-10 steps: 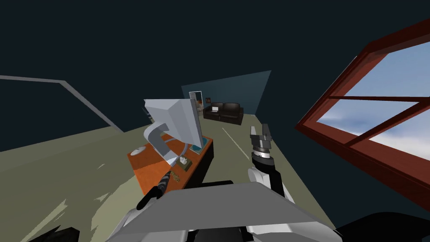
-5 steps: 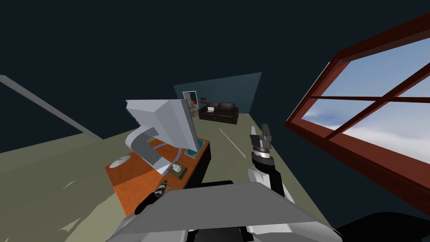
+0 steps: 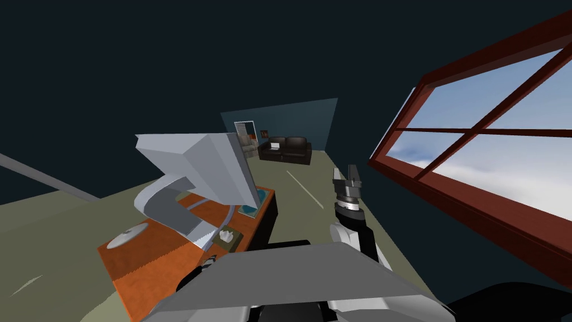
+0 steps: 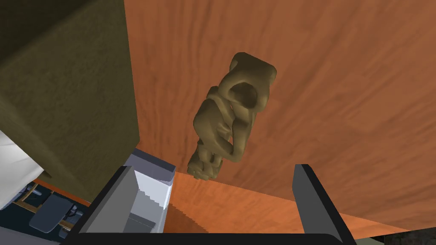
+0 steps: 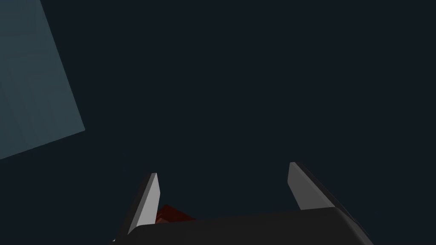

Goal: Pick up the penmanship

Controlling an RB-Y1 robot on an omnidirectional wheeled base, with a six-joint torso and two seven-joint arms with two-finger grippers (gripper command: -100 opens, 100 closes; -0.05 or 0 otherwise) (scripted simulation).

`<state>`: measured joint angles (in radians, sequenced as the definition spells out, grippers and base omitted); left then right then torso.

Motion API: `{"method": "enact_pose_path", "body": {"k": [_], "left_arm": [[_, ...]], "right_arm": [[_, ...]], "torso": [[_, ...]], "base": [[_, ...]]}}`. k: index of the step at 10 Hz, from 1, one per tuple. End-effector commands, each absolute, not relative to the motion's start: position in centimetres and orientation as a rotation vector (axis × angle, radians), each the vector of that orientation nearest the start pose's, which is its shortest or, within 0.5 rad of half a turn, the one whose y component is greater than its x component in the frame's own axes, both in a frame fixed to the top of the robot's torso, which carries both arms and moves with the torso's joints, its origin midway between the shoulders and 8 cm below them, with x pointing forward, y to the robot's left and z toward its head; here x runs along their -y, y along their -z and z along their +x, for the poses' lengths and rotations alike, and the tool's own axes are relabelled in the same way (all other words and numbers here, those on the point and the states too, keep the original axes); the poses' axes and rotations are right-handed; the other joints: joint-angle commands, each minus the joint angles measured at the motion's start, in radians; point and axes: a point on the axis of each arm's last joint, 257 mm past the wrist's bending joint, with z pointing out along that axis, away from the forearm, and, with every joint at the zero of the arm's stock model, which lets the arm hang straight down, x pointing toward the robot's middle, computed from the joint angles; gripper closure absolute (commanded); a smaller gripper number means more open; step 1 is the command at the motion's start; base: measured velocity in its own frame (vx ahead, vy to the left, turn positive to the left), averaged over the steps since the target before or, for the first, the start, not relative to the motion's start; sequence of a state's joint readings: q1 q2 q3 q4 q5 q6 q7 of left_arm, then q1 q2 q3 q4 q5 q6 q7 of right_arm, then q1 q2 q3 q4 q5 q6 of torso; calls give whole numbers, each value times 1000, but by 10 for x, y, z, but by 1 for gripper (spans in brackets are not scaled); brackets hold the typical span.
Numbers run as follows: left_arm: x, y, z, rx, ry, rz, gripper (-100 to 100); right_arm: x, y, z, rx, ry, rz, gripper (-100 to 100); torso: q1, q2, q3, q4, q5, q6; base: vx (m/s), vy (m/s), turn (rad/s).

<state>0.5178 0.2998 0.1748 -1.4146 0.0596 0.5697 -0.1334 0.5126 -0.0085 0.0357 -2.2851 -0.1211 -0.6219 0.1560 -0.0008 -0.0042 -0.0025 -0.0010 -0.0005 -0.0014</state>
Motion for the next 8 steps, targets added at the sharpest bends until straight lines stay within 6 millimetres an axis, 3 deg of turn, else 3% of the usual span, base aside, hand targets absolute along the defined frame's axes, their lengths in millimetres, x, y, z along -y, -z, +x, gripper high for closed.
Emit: {"method": "enact_pose_path", "body": {"k": [1, 2, 3, 8], "left_arm": [[-499, 545, 147, -1832, -62, -1875, -100], [-499, 545, 146, -1834, -66, -1878, 0], [-499, 550, 147, -1834, -65, -1877, -100], [-497, 567, 149, -1835, -62, -1878, -100]], "right_arm": [[282, -44, 320, -496, -1280, 593, 0], [282, -44, 320, -496, -1280, 593, 0], [282, -44, 320, -496, -1280, 593, 0], [282, -44, 320, -496, -1280, 593, 0]], "torso": [[0, 0, 0, 0, 0, 0], [-1, 2, 1, 0, 0, 0], [-1, 4, 2, 1, 0, 0], [-1, 5, 3, 1, 0, 0]], "base": [[26, 1, -14], [0, 0, 0], [0, 0, 0], [-1, 1, -5]]}}
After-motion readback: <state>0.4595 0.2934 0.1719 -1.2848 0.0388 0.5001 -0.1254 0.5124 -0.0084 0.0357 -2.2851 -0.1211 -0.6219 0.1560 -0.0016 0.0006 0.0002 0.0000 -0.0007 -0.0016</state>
